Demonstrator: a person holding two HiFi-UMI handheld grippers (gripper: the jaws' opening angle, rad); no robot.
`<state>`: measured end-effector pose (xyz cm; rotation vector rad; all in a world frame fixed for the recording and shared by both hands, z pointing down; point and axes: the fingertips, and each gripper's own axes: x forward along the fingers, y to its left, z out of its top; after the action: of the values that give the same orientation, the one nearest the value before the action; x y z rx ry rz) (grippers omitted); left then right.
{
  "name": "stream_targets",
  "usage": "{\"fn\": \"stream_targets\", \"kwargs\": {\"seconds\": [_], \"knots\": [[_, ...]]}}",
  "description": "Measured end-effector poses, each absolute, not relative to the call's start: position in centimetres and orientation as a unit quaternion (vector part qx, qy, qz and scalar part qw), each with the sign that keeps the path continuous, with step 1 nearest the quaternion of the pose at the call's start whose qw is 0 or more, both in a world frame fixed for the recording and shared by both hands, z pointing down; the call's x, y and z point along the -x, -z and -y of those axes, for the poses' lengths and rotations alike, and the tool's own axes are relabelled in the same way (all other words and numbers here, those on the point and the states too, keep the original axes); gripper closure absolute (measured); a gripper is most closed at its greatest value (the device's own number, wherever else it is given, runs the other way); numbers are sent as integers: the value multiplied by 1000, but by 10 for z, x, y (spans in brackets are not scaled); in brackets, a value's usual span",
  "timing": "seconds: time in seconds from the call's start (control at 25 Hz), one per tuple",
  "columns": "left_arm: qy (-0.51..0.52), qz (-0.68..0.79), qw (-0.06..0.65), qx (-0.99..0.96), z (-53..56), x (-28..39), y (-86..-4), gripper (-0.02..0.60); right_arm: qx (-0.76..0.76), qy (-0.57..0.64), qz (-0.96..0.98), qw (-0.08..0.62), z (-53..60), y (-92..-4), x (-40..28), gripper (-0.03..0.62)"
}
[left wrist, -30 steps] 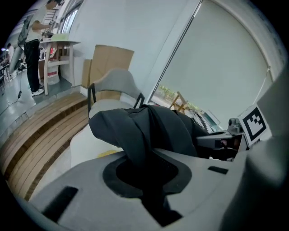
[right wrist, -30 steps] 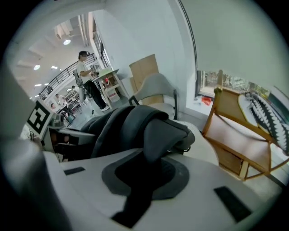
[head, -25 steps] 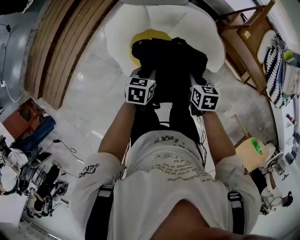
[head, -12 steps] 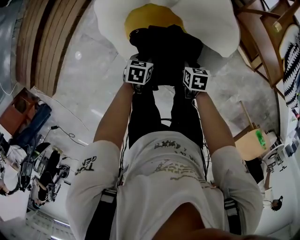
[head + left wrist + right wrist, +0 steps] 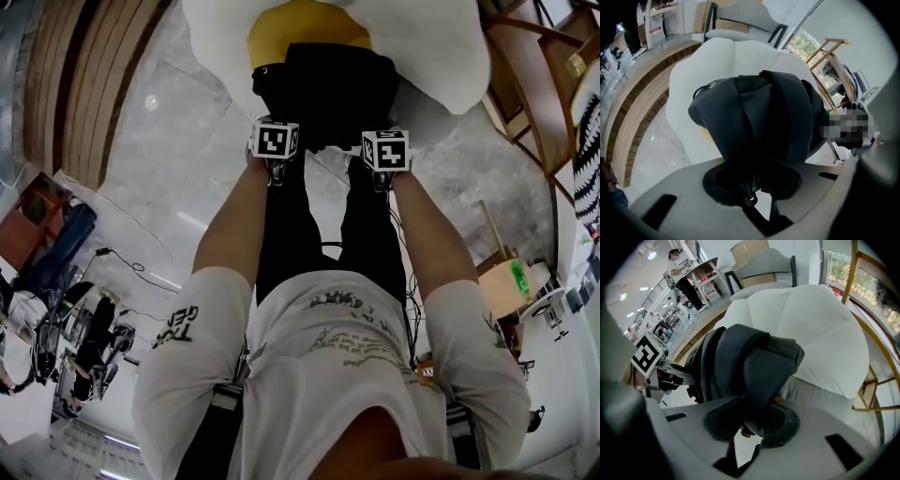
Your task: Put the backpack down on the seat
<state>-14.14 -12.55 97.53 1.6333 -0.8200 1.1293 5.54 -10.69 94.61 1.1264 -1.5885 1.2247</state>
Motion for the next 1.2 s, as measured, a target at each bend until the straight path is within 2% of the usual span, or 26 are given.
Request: {"fn": "stream_targets", "kwargs": {"seconds": [0.16, 0.24, 0.28, 0.32, 0.56, 0.6, 0.64, 0.68, 0.72, 0.76, 1.0, 1.2], "knots": [[-444, 355, 482, -667, 124, 149, -990, 458, -457, -482, 628, 405, 102, -954, -49, 513], [-439, 368, 490, -657, 127, 154, -992, 421, -463, -496, 630, 378, 103, -954, -46, 478], [-438, 370, 495, -653, 126, 156, -992, 384, -462, -509, 630, 361, 102, -952, -44, 427], [-438, 372, 497, -650, 125, 159, -992, 352, -461, -519, 629, 349, 101, -950, -42, 407], [-422, 410, 483, -649, 137, 176, -976, 337, -472, -488, 644, 352, 114, -930, -40, 417], [-416, 416, 480, -651, 141, 175, -970, 356, -478, -479, 646, 353, 119, -925, -42, 455], [-409, 422, 476, -655, 146, 174, -963, 408, -482, -471, 648, 355, 124, -919, -43, 510], [-401, 429, 469, -659, 151, 173, -953, 489, -485, -464, 650, 358, 128, -912, -44, 541], [-393, 435, 463, -665, 157, 171, -942, 534, -486, -457, 652, 361, 131, -904, -44, 546], [-383, 439, 458, -672, 163, 168, -929, 554, -485, -448, 657, 364, 135, -896, -43, 552], [-335, 453, 416, -714, 195, 151, -843, 560, -487, -384, 693, 368, 160, -833, -36, 566], [-306, 481, 355, -741, 229, 141, -757, 560, -522, -345, 714, 315, 199, -756, -42, 568]]}}
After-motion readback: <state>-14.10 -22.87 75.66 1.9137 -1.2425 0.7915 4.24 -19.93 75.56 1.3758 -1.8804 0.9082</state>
